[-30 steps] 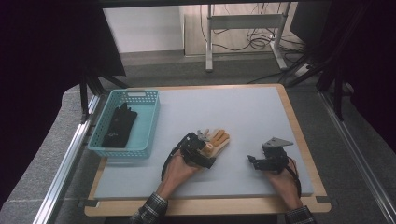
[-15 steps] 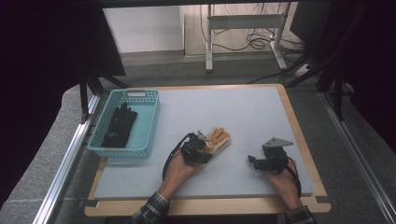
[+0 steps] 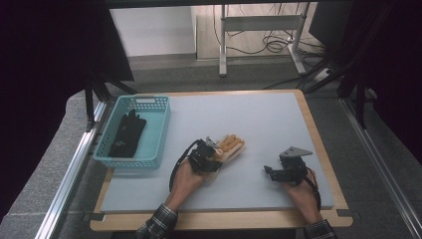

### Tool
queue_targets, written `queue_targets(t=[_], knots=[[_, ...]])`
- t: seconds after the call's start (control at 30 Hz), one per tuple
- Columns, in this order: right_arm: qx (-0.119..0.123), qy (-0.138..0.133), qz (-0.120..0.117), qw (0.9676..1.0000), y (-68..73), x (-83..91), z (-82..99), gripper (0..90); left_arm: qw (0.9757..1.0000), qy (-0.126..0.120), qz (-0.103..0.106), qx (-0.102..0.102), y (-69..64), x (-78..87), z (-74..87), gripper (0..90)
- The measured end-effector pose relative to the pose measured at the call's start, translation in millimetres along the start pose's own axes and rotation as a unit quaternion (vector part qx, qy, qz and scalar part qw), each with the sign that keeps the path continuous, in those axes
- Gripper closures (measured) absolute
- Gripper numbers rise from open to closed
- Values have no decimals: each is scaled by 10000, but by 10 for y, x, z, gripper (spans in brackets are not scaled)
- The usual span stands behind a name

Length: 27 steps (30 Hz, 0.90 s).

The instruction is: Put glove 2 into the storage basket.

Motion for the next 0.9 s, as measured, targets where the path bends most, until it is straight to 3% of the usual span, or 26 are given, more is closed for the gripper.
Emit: queue_targets(t=[0.37, 0.6, 0.63, 0.77, 0.83, 0.9], knots=[[9, 1, -2, 10000, -1, 0, 0, 227, 9993, -227, -280, 68, 223, 330, -225, 608], [-11, 6, 1, 10000, 2, 1, 1, 227, 9978, -343, -528, 226, 470, 601, -370, 601], [-2, 1, 1, 10000, 0, 0, 0, 227, 9968, -356, -670, 265, 581, 709, -403, 600], [-1, 1, -1, 10000, 0, 1, 0, 226, 9951, -373, -858, 325, 725, 853, -435, 600], [-1, 0, 0, 10000, 0, 1, 0, 227, 9918, -392, -1145, 400, 886, 1015, -457, 599], [-2, 0, -2, 10000, 0, 1, 0, 227, 9908, -409, -1221, 417, 941, 1068, -461, 599]])
Point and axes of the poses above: each handheld gripper's, and its own axes: x roughly backward along the jaws, z roughly out of its underside, y roughly to its left, the point moved 5 cm from there along -x, roughly forward along the jaws, and after that the axes turned 13 degrees about -y, right-handed, at the moved point
